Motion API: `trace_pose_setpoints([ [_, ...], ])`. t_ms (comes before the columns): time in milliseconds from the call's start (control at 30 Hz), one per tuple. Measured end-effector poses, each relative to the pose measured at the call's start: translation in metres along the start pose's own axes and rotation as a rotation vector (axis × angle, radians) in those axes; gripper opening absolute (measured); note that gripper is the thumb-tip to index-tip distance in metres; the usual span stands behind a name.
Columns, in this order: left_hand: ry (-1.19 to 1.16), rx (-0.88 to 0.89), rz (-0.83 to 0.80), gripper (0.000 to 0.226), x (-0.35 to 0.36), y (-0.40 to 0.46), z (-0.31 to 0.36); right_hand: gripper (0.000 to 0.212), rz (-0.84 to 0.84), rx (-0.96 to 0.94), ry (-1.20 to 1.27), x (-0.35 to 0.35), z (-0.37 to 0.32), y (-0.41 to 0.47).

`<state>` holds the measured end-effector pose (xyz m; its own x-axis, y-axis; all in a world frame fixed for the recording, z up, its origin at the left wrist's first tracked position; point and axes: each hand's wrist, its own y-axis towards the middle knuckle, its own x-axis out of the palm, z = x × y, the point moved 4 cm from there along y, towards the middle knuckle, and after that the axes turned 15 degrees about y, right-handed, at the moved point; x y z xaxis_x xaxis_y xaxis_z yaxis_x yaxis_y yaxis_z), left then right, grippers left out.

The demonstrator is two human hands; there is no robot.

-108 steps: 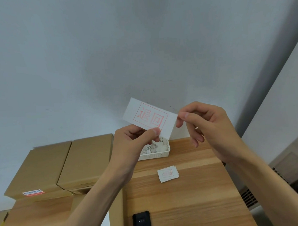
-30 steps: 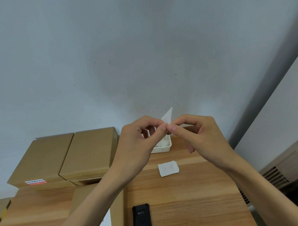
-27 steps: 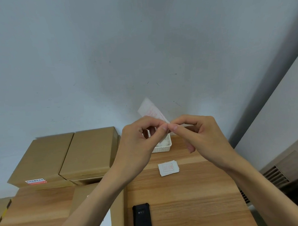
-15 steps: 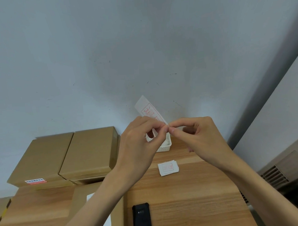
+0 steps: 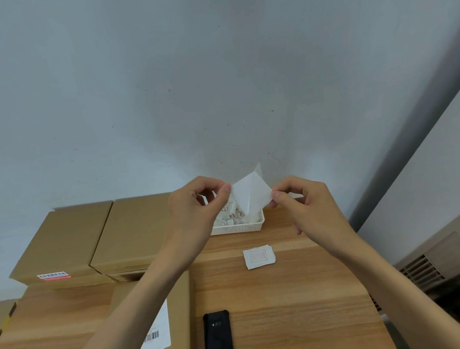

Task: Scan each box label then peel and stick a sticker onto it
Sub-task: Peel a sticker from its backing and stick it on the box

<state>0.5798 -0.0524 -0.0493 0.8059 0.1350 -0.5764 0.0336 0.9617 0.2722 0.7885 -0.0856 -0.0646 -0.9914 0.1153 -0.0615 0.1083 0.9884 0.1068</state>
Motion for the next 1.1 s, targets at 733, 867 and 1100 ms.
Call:
trace_pose_setpoints([
  [733, 0.073, -0.271, 0.0, 0.01, 0.004, 0.037, -0.11, 0.02, -0.053, 0.242, -0.41, 0.002, 0.165, 0.109],
  [867, 0.071, -0.336, -0.04, 0.009, 0.017, 0.045, -0.133, 0.021, -0.1, 0.322, -0.433, 0.029, 0.209, 0.15],
  [1100, 0.036, -0.457, -0.095, 0.008, 0.033, 0.056, -0.167, 0.025, -0.113, 0.487, -0.472, 0.06, 0.275, 0.204],
])
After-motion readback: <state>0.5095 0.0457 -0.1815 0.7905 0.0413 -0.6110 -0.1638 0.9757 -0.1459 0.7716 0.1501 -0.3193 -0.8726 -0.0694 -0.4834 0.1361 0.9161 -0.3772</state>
